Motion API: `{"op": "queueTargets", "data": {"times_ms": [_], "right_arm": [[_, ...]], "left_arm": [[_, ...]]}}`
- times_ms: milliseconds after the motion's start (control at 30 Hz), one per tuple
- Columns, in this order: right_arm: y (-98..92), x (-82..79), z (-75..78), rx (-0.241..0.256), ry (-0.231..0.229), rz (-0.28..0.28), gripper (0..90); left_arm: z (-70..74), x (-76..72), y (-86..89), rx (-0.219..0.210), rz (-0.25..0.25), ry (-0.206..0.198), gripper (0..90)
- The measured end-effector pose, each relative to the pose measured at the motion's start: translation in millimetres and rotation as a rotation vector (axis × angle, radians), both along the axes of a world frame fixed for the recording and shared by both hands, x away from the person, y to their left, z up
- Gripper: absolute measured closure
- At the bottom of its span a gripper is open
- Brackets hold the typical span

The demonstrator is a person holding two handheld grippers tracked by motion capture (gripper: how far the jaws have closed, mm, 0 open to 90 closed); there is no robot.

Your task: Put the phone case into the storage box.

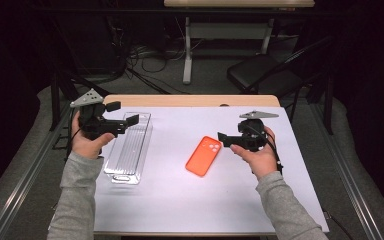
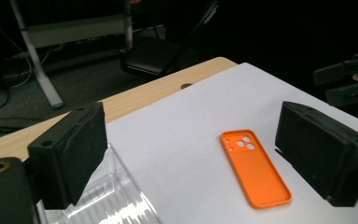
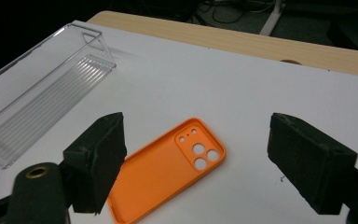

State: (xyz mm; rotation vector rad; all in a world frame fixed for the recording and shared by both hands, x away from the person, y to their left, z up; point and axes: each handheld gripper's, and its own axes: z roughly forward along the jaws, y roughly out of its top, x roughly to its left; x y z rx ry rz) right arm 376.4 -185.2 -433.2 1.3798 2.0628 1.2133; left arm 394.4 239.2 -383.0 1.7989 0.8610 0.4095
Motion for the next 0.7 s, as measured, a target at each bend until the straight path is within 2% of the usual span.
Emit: {"op": "queueTargets", "data": {"times_ms": [133, 267, 433, 467, 600, 700], "right_arm": [[4.7, 2.5, -4.3, -0.018, 0.020, -0.005, 26.0], [8.4, 4.2, -7.7, -0.040, 0.033, -0.006, 29.6], [10.9, 6.4, -12.2, -0.036, 0.041, -0.008, 33.2], [11.8, 6.5, -13.2, -0.048, 0.048, -0.002, 37.0], [16.5, 7.4, -17.3, -0.082, 0.045, 0.020, 34.7], [19.8, 9.7, -20.8, -0.096, 0.069, 0.035, 35.7]], "left_arm": [[-3.1, 1.3, 2.7, 0.003, 0.032, 0.017, 14.6], [-5.2, 2.7, 5.9, -0.016, 0.065, 0.029, 15.2], [-6.0, 2.7, 8.0, -0.007, 0.080, 0.032, 15.4], [-5.9, 2.5, 8.1, -0.004, 0.082, 0.033, 15.4], [-4.7, 0.6, 7.7, 0.000, 0.085, 0.032, 15.6], [-3.7, -0.7, 6.4, 0.009, 0.080, 0.032, 15.7]]}}
